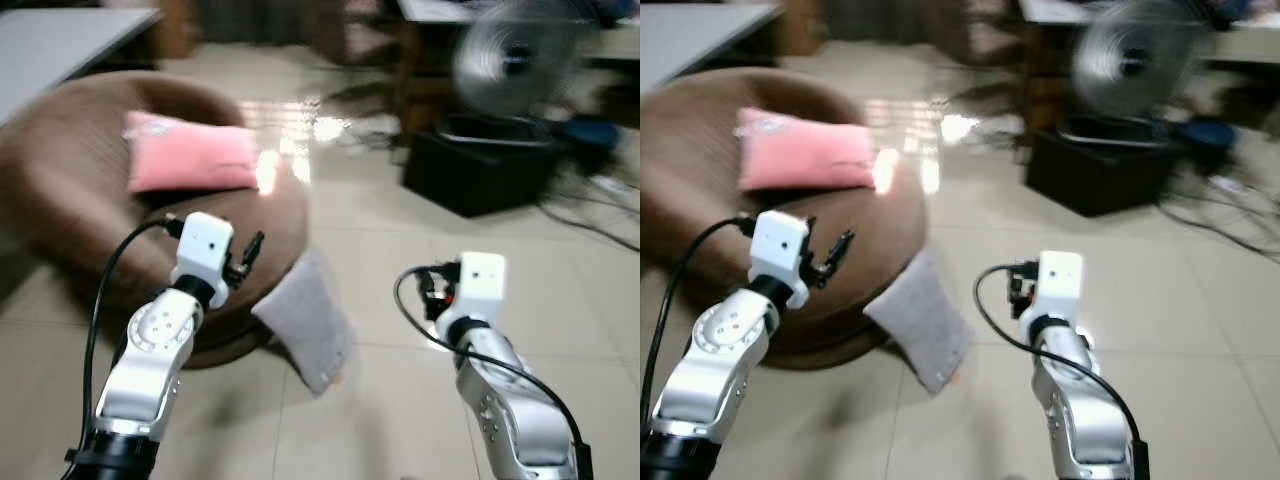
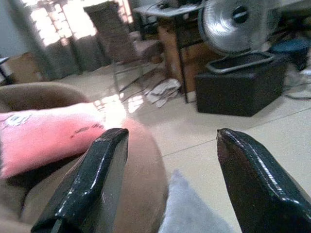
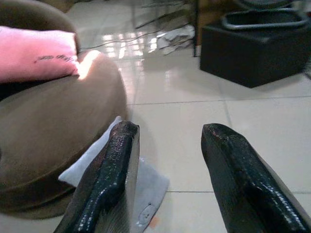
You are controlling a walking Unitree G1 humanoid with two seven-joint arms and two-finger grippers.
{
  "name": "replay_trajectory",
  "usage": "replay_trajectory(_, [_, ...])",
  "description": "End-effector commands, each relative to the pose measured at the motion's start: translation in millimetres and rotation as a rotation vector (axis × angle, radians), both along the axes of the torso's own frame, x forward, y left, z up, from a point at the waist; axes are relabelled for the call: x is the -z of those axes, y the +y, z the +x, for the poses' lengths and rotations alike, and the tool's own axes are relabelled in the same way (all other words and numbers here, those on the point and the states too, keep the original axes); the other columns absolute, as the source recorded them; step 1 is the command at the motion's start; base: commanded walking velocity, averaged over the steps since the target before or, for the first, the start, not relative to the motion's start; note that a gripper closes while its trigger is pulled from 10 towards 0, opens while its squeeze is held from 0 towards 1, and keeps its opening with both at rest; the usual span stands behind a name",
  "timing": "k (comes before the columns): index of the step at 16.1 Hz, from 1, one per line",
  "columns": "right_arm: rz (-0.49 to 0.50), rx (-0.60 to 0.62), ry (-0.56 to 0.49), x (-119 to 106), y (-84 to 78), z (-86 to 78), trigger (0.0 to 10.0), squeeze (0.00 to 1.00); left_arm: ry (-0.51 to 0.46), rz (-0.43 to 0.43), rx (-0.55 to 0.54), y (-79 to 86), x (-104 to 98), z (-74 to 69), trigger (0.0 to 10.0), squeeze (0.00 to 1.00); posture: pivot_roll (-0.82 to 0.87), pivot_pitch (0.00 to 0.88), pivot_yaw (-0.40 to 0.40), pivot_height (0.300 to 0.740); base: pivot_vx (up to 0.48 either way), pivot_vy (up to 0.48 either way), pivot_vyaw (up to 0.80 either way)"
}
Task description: Move the pillow to the sofa from floor
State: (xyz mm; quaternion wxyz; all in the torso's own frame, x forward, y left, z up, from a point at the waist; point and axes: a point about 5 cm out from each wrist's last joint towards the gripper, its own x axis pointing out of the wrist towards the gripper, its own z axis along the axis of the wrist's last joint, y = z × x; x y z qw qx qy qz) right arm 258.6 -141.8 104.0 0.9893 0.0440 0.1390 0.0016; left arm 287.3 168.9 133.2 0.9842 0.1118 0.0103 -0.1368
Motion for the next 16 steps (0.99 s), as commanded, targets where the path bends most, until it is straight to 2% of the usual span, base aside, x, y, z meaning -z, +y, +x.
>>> replay_trajectory(1, [-0.017, 0.025, -0.008, -2, -8.1, -0.1, 10.0, 0.0, -0.008, -0.013, 0.017, -6.7, -4, 1.9, 10.0, 0.0, -0.04, 0.0, 0.048, 0.74, 0.0, 0.48, -0.8])
replay_trajectory(3, [-0.017, 0.023, -0.01, -2, -8.3, 0.1, 10.0, 0.0, 0.014, -0.049, 0.021, -8.5, -3, 1.5, 10.0, 0.0, -0.04, 0.0, 0.046, 0.74, 0.0, 0.48, -0.8])
replay_trajectory(4, [-0.018, 0.018, -0.011, -2, -8.1, 0.2, 10.0, 0.02, 0.024, -0.066, 0.027, -9.5, -3, 1.2, 10.0, 0.06, -0.05, 0.0, 0.046, 0.74, 0.0, 0.48, -0.8])
replay_trajectory(5, [-0.021, 0.016, -0.012, -3, -7.9, 0.2, 10.0, 0.84, 0.033, -0.082, 0.025, -9.8, -2, 0.9, 10.0, 0.81, -0.05, 0.0, 0.046, 0.74, 0.0, 0.48, -0.8])
replay_trajectory(6, [-0.024, 0.011, -0.015, -3, -7.6, 0.3, 10.0, 1.0, 0.036, -0.089, 0.025, -10.1, -2, 0.9, 10.0, 1.0, -0.05, 0.0, 0.047, 0.74, 0.0, 0.48, -0.8])
replay_trajectory(8, [-0.086, -0.008, -0.064, -9, -8.3, 1.8, 10.0, 1.0, 0.045, -0.105, 0.023, -9.6, -2, 1.1, 10.0, 1.0, -0.05, 0.001, 0.047, 0.74, 0.0, 0.48, -0.8])
replay_trajectory(9, [-0.153, -0.057, -0.121, -13, -6.9, 2.3, 10.0, 1.0, 0.039, -0.115, 0.016, -8.3, -2, 1.0, 10.0, 1.0, -0.05, 0.001, 0.046, 0.74, 0.0, 0.48, -0.8])
replay_trajectory(12, [-0.237, -0.138, -0.18, -15, -3.6, 1.1, 10.0, 1.0, 0.023, -0.143, -0.006, -2.8, 3, -2.5, 10.0, 1.0, -0.05, 0.0, 0.043, 0.74, 0.0, 0.462, -0.8])
replay_trajectory(14, [-0.27, -0.176, -0.201, -14, -1.0, -0.4, 10.0, 1.0, -0.016, -0.12, -0.017, -0.7, 5, -6.4, 10.0, 1.0, -0.04, 0.0, 0.04, 0.74, 0.0, 0.212, -0.8])
replay_trajectory(15, [-0.27, -0.18, -0.207, -14, -0.3, -0.7, 10.0, 1.0, -0.037, -0.12, -0.012, -0.9, 5, -8.3, 10.0, 0.96, -0.05, 0.0, 0.038, 0.74, 0.0, 0.0, -0.8])
replay_trajectory(16, [-0.283, -0.177, -0.217, -14, -1.1, -0.3, 10.0, 0.0, -0.057, -0.11, 0.004, -3.5, 5, -10.8, 10.0, 0.0, -0.04, 0.0, 0.036, 0.74, 0.0, 0.0, 0.0])
